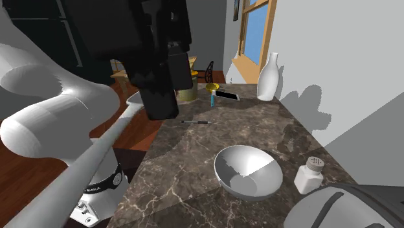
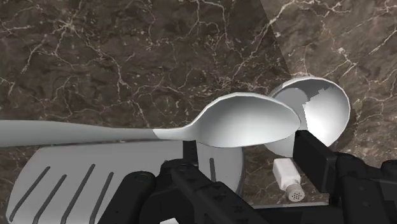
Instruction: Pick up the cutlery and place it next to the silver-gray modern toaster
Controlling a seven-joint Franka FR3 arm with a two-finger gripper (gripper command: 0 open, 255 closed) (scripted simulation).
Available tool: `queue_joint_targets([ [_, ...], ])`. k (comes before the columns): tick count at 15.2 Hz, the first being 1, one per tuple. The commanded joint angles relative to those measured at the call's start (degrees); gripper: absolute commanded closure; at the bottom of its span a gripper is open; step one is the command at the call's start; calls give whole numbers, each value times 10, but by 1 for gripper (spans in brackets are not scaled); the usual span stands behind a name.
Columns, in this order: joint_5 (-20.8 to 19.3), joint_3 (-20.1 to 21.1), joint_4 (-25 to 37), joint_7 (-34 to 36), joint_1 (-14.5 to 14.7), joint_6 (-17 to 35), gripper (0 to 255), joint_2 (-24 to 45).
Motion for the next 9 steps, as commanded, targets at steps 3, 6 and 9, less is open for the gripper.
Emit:
queue_joint_targets([
  [3, -10, -21, -18, -19, -5, 23, 255, 3],
  [6, -14, -24, -45, -18, -7, 44, 255, -3],
  [9, -17, -27, -70, -18, -9, 65, 255, -7],
])
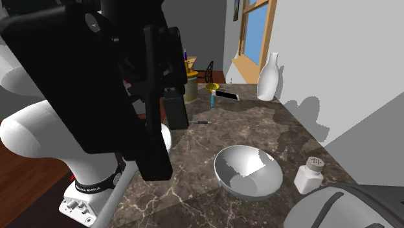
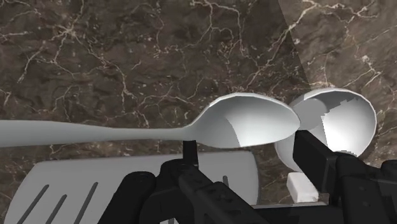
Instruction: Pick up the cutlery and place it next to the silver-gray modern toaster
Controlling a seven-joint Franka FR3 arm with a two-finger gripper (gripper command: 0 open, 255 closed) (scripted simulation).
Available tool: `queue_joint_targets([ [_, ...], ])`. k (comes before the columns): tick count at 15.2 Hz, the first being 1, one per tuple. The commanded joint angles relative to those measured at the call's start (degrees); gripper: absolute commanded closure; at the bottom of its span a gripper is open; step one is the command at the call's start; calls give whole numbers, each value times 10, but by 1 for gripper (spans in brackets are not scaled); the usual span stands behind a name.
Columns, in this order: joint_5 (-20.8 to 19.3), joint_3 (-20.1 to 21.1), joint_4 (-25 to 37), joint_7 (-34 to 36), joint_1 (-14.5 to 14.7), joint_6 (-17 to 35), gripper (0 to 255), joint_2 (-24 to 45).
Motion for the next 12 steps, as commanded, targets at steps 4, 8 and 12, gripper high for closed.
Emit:
queue_joint_targets([
  [4, -6, -6, -43, 1, -3, 37, 255, -6],
  [8, -11, -11, -75, 1, -6, 67, 255, -8],
  [12, -16, -16, -105, 2, -9, 97, 255, -8],
])
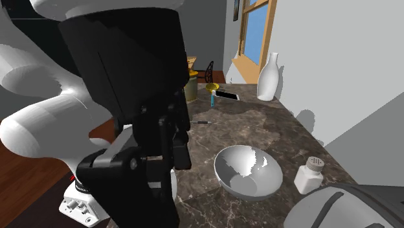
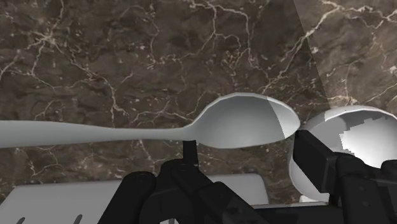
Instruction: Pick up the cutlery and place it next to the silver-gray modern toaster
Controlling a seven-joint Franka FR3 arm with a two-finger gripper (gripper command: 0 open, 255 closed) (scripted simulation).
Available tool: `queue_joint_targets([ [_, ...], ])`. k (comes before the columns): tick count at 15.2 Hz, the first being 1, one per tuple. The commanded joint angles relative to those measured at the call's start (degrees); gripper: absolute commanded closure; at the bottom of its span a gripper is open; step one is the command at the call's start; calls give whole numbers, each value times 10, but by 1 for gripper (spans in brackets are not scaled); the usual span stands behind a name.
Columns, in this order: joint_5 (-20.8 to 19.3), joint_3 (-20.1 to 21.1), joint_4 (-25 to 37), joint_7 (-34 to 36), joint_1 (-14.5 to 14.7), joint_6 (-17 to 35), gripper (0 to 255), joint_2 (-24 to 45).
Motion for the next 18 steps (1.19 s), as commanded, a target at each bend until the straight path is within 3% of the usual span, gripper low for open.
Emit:
queue_joint_targets([
  [1, -3, -3, -18, 0, -2, 16, 255, -2],
  [18, -27, -33, -129, 0, -11, 159, 255, 31],
])
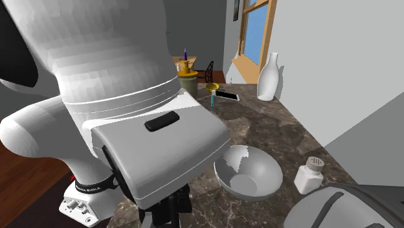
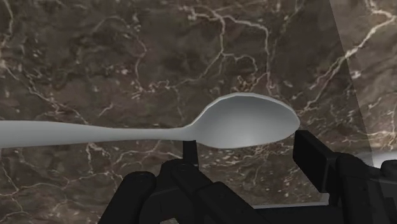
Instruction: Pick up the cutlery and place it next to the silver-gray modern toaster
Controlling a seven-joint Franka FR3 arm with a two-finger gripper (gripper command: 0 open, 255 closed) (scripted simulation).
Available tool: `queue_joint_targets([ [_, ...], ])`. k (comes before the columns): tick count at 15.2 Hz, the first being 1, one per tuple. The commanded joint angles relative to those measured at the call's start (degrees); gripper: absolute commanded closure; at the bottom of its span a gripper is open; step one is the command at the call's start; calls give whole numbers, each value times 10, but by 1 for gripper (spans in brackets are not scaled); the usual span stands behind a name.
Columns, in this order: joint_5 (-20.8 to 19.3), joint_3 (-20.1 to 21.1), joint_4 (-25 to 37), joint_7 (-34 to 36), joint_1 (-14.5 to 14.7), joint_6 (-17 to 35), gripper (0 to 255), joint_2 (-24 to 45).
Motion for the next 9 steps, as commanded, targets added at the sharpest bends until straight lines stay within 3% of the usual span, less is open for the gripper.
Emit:
queue_joint_targets([
  [1, -2, -3, -11, 1, 0, 18, 255, 7],
  [9, -13, -21, -51, -1, -1, 97, 255, 47],
])
